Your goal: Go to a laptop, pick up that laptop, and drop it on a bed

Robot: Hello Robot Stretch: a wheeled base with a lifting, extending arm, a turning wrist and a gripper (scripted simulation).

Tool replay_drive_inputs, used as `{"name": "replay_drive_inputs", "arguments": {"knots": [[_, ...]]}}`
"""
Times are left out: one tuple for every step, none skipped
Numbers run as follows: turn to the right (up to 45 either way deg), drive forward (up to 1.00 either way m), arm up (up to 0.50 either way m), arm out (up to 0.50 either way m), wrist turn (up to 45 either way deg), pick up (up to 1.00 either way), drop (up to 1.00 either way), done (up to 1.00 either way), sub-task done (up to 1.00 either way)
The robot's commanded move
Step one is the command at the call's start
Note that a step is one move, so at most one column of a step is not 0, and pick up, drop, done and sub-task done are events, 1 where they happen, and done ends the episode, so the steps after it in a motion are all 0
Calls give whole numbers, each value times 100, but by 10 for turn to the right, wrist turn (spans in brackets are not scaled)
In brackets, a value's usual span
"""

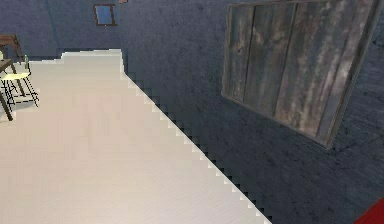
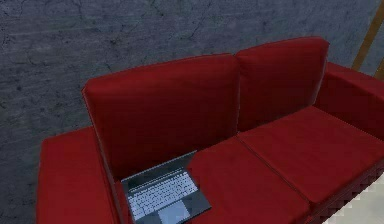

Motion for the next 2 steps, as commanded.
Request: {"name": "replay_drive_inputs", "arguments": {"knots": [[0,0,0,0,0,100,0,0,0],[0,0,10,0,0,0,0,0,0]]}}
